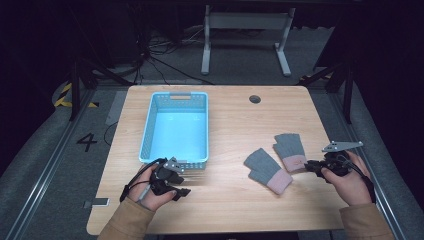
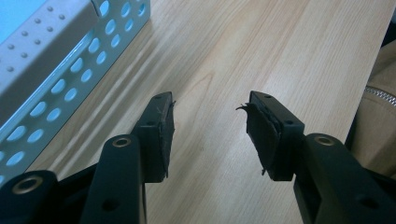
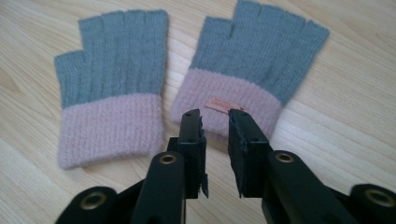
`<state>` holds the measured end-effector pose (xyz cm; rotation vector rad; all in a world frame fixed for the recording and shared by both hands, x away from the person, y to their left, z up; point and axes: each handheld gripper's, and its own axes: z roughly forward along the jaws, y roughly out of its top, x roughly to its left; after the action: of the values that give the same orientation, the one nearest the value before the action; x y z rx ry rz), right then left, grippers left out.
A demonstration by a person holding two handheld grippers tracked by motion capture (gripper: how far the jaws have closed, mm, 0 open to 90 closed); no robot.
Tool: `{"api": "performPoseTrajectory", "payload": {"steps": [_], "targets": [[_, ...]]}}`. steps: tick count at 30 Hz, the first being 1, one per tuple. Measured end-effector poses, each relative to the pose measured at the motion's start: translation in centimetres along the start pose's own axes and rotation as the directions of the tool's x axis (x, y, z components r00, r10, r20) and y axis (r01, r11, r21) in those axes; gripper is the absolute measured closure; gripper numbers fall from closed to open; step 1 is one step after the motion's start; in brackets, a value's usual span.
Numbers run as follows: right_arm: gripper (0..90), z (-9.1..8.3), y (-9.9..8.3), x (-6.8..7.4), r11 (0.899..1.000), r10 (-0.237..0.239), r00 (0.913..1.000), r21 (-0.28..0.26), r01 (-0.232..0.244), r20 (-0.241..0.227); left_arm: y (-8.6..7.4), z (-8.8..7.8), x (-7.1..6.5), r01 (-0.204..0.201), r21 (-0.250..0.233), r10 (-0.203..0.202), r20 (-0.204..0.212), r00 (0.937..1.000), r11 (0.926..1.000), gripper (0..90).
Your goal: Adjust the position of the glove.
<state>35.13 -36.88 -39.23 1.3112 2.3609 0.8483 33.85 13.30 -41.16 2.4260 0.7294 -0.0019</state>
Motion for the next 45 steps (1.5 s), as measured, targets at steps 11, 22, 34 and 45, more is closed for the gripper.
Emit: {"api": "performPoseTrajectory", "payload": {"steps": [11,22,34,45], "targets": [[60.6,1.2,1.3,2.5,0.999,-0.004,0.9985,-0.042,0.002,-0.054,0.2,-0.1,-0.5,-0.001,-0.023,0.002,0.012,0.9999,0.9997,51.6],[52.4,3.6,2.1,4.5,0.998,-0.043,0.9958,-0.037,0.04,-0.08,0.2,-0.1,-0.7,-0.009,-0.022,0.009,0.012,0.9999,0.9997,51.5],[49.0,6.2,1.7,5.2,0.998,-0.068,0.9939,-0.01,0.067,-0.087,0.3,0.2,-0.8,-0.013,-0.015,0.013,0.022,0.9997,0.9998,51.2],[46.4,8.0,1.6,6.2,0.994,-0.104,0.9919,0.02,0.106,-0.074,0.3,0.4,-0.9,-0.016,-0.008,0.016,0.027,0.9995,0.9998,50.8]]}}
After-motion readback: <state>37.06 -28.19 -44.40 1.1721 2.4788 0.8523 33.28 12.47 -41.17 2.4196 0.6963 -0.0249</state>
